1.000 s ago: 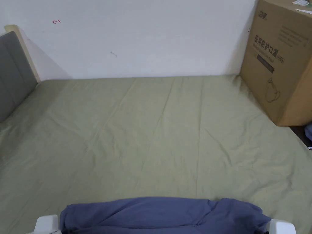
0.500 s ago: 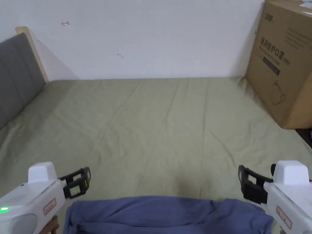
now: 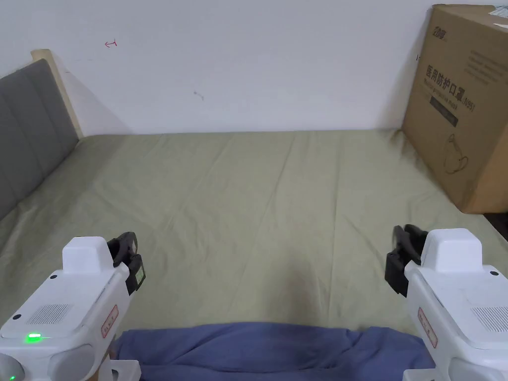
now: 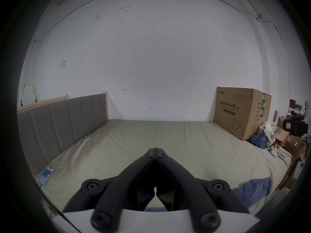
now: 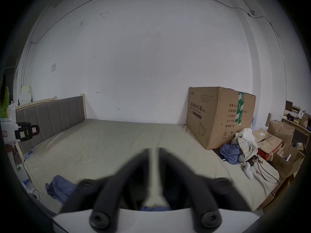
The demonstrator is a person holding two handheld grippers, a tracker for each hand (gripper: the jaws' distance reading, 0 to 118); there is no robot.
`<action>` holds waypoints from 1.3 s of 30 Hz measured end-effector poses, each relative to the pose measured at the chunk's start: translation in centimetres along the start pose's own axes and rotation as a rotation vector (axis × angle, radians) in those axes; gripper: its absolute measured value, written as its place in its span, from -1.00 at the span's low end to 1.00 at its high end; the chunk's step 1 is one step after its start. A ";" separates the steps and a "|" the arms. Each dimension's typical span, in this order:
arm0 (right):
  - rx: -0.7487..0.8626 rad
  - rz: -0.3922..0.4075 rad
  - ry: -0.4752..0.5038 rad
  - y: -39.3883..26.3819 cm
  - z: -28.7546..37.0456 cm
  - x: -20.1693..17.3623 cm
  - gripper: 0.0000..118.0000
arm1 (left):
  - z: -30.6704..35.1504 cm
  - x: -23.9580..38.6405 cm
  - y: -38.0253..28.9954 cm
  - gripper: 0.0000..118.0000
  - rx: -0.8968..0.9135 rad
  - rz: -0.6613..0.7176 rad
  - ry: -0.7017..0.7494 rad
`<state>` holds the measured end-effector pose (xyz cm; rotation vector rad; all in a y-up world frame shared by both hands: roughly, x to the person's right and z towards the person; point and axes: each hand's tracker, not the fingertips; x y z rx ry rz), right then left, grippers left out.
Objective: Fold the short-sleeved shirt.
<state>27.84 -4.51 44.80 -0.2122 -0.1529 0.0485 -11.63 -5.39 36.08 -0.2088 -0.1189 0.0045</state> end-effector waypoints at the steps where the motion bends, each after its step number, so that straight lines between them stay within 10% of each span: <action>1: -0.003 -0.008 0.005 -0.1 0.2 -0.2 -1.00 | 0.0 -0.2 -0.1 -1.00 -0.002 0.016 -0.025; 22: -0.098 0.015 0.038 -2.0 -1.5 -0.9 -1.00 | -7.3 -14.9 -13.3 -0.98 -0.721 0.476 -0.136; 24: -0.112 0.017 0.037 -2.3 -1.8 -1.0 -1.00 | -7.7 -15.7 -14.3 -0.69 -0.756 0.515 -0.160; 27: -0.129 0.018 0.039 -2.7 -2.2 -1.0 -1.00 | -8.5 -16.7 -15.8 0.39 -0.799 0.587 -0.203; 29: -0.140 0.022 0.039 -2.9 -2.5 -1.1 -1.00 | -8.9 -16.9 -16.4 0.58 -0.820 0.629 -0.204; 34: -0.160 0.026 0.036 -3.4 -2.9 -1.0 -1.00 | -10.7 -17.1 -17.9 0.51 -0.842 0.706 -0.252; 39: -0.169 0.028 0.023 -3.5 -3.0 -0.6 -1.00 | -12.2 -15.0 -19.3 -0.34 -0.909 0.627 -0.247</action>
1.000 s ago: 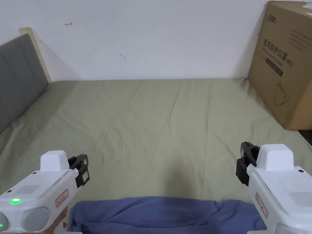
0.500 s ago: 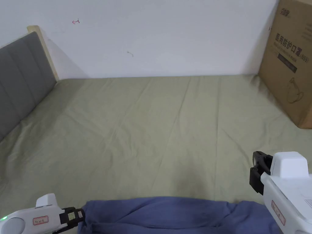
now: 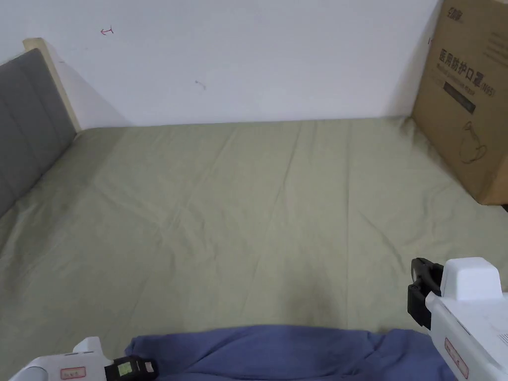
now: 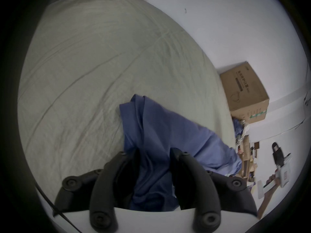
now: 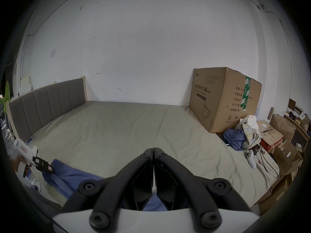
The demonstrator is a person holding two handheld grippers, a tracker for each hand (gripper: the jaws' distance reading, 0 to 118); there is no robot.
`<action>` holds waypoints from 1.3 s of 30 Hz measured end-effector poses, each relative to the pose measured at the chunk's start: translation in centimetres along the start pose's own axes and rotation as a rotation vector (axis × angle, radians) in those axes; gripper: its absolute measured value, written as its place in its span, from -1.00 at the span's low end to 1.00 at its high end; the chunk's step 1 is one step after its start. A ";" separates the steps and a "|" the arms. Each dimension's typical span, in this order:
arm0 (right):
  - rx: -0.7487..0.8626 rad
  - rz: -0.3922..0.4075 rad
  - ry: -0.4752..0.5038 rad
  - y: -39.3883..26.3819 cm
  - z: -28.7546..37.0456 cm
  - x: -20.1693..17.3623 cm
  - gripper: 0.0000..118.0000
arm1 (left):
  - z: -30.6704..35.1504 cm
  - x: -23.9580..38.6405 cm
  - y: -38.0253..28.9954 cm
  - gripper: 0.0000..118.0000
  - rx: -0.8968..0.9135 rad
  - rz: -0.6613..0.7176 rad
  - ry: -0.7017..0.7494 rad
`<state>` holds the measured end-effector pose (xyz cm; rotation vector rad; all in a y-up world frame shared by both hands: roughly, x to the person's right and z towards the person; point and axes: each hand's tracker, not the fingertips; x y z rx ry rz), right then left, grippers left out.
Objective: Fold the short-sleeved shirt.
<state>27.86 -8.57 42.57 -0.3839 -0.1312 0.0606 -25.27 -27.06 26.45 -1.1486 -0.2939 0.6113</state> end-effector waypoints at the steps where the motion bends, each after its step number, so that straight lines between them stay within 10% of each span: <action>1: -0.002 -0.001 -0.003 0.0 0.0 0.1 -1.00 | -0.3 0.2 -0.2 -0.45 0.011 -0.016 0.018; 6: -0.003 -0.005 -0.013 -0.1 0.0 0.7 -1.00 | 0.7 1.5 -1.1 -0.88 0.060 -0.096 0.045; 23: 0.028 -0.043 0.004 -0.1 1.0 1.5 -1.00 | 10.7 4.6 -1.1 -0.91 0.227 -0.268 0.265; 39: 0.042 -0.058 -0.007 -0.5 2.6 3.2 -1.00 | -1.0 24.8 -6.9 -0.91 -0.015 -0.573 0.141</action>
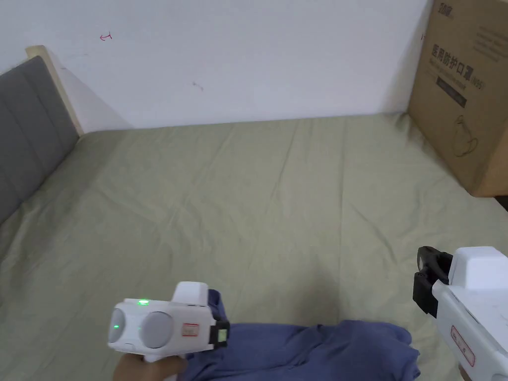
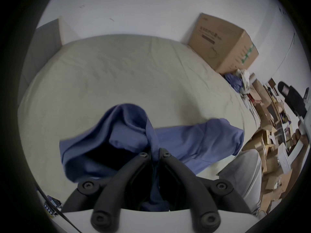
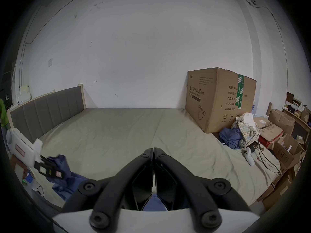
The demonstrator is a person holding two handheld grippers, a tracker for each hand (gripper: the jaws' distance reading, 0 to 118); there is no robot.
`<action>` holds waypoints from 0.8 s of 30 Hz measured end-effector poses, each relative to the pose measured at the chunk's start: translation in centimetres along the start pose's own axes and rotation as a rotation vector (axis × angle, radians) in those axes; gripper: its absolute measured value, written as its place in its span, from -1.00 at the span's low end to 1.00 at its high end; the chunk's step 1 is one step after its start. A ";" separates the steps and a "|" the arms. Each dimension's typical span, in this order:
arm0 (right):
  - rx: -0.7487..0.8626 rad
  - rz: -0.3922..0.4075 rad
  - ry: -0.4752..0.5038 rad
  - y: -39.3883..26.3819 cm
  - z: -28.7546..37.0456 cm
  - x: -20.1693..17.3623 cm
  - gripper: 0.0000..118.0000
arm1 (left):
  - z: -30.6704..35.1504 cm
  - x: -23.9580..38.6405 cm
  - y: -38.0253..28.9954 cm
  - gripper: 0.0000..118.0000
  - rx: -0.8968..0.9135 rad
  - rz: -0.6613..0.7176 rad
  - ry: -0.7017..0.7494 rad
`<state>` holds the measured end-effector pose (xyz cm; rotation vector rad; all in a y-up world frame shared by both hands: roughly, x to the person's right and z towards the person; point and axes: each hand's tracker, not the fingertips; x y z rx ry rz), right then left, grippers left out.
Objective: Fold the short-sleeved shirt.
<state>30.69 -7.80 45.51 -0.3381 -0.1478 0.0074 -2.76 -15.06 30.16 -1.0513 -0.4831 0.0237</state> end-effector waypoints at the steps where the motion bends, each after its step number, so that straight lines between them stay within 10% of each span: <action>1: -0.003 -0.002 -0.005 -0.1 0.1 0.3 -1.00 | -1.2 1.0 0.0 -0.91 -0.015 -0.013 -0.008; 7: -0.021 -0.010 -0.031 -0.6 0.4 1.4 -1.00 | -6.7 4.1 -1.1 -0.78 -0.127 0.028 -0.051; 11: -0.027 -0.014 -0.043 -0.8 0.5 1.8 -1.00 | -7.0 4.9 -1.9 0.39 -0.127 0.026 -0.055; 24: -0.014 -0.026 -0.032 -0.2 0.4 1.2 -1.00 | 2.2 1.0 -0.1 0.53 0.201 0.024 0.029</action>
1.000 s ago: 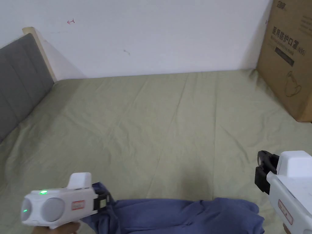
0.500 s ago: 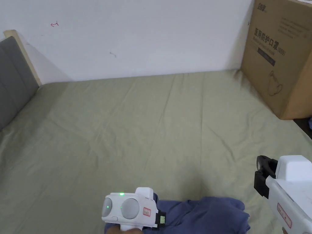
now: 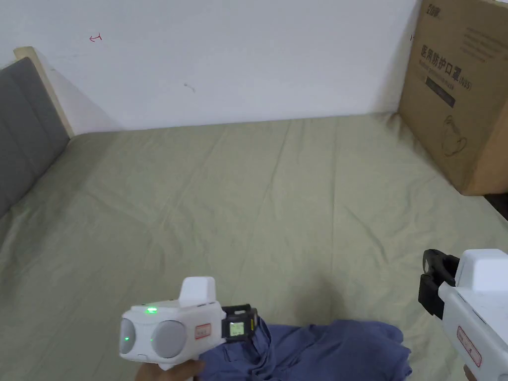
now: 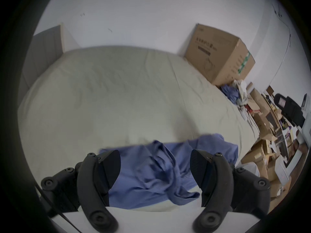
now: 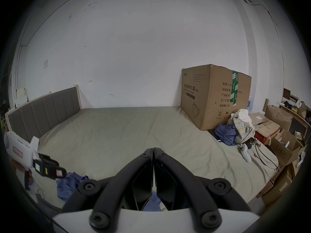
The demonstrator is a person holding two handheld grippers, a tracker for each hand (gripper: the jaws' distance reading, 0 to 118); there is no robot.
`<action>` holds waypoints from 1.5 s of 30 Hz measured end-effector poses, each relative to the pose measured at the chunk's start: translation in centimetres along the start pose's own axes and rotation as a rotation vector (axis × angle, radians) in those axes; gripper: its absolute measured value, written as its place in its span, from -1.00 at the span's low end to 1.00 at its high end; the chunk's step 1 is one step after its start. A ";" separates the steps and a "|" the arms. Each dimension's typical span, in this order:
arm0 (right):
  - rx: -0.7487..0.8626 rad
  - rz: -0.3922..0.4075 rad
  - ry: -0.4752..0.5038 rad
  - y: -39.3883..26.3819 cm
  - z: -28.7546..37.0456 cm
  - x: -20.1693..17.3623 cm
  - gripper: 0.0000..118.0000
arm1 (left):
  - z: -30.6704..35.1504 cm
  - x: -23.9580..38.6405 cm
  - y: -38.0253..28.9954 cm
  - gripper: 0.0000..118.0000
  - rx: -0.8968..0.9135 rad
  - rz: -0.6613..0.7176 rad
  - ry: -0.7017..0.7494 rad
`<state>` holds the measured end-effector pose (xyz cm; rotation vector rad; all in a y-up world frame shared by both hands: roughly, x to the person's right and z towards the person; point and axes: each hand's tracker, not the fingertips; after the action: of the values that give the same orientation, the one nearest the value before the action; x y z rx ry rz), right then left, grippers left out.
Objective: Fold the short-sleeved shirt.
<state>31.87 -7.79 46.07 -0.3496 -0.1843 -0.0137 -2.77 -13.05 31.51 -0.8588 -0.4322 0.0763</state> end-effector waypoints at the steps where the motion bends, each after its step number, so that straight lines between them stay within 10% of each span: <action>1: 0.002 -0.001 0.002 0.1 0.0 -0.1 -1.00 | 0.6 -0.7 0.1 0.52 0.031 -0.001 0.023; 4: 0.005 -0.001 0.005 0.1 0.0 -0.2 -1.00 | 1.7 -2.7 -0.1 0.16 0.125 0.021 0.083; 7: 0.004 0.000 0.007 0.2 -0.1 -0.2 -1.00 | 1.5 -4.0 -0.9 -0.79 0.158 0.019 0.114; 9: 0.002 -0.003 0.009 0.2 -0.1 -0.2 -1.00 | 0.8 -4.7 -1.7 -0.98 0.142 0.007 0.151; 45: -0.044 -0.020 -0.049 -1.2 0.2 3.2 -1.00 | -11.6 7.0 -7.4 -1.00 -0.168 -0.219 -0.024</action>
<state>34.95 -8.77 47.21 -0.3926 -0.2362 -0.0292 7.45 -24.56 32.79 -0.9707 -0.5582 -0.1539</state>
